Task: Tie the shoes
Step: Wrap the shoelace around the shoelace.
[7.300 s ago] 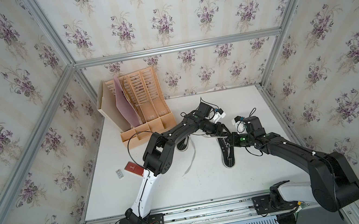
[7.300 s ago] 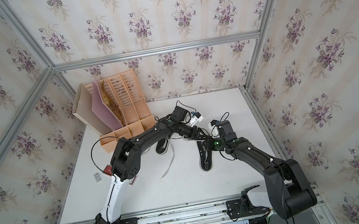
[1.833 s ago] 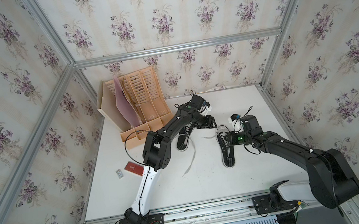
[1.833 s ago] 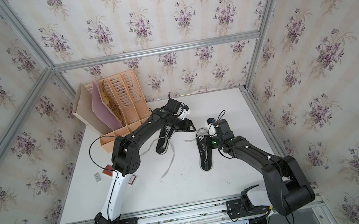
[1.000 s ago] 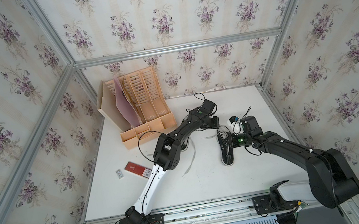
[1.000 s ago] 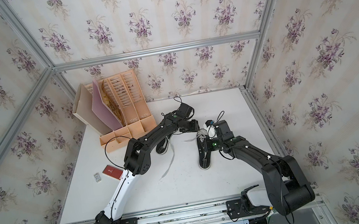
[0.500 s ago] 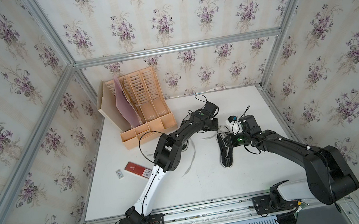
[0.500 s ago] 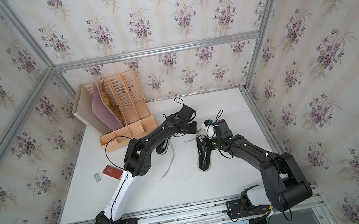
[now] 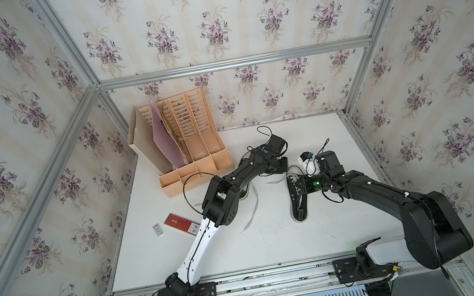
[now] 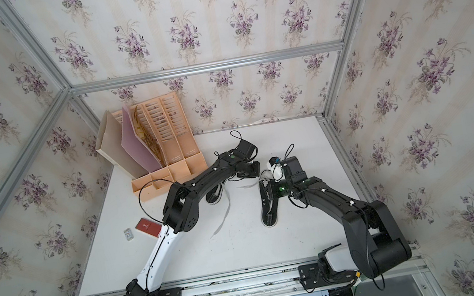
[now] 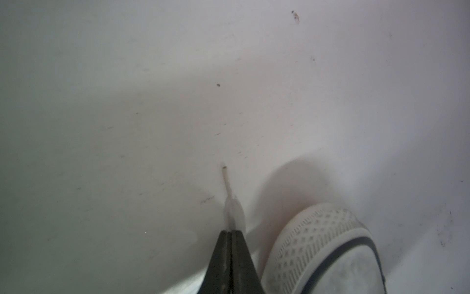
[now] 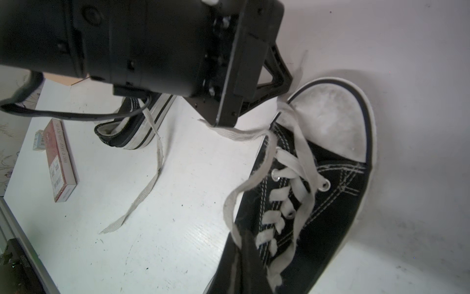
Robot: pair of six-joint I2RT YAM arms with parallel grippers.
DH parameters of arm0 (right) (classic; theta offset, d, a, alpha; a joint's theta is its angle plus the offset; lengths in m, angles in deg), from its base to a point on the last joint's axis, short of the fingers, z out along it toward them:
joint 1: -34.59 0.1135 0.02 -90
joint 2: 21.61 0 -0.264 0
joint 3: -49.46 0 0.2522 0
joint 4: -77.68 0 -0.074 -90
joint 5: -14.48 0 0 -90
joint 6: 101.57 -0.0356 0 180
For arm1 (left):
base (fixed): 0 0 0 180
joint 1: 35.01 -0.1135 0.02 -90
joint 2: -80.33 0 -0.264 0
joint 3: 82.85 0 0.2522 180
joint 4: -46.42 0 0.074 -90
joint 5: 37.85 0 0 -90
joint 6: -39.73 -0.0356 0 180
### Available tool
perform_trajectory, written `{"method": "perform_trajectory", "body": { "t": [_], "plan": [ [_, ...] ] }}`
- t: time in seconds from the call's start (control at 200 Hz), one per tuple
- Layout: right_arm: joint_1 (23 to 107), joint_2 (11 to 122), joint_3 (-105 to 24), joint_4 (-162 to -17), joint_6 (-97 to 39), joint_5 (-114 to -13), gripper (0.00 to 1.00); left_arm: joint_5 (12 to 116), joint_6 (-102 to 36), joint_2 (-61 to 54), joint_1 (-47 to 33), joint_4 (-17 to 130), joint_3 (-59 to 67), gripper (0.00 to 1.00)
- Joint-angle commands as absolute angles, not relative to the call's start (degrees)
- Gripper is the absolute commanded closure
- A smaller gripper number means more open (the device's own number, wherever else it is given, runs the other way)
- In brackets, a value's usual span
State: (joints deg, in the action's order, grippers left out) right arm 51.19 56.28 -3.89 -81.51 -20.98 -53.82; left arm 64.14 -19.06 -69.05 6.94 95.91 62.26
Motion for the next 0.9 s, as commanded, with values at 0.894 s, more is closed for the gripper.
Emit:
{"method": "perform_trajectory", "body": {
  "t": [0.894],
  "plan": [
    [45.7, 54.15, -0.98, -87.66, -31.93, -47.08, 1.0, 62.23, -24.6, -30.65, 5.46, 78.95, 19.43, 1.0]
  ]
}}
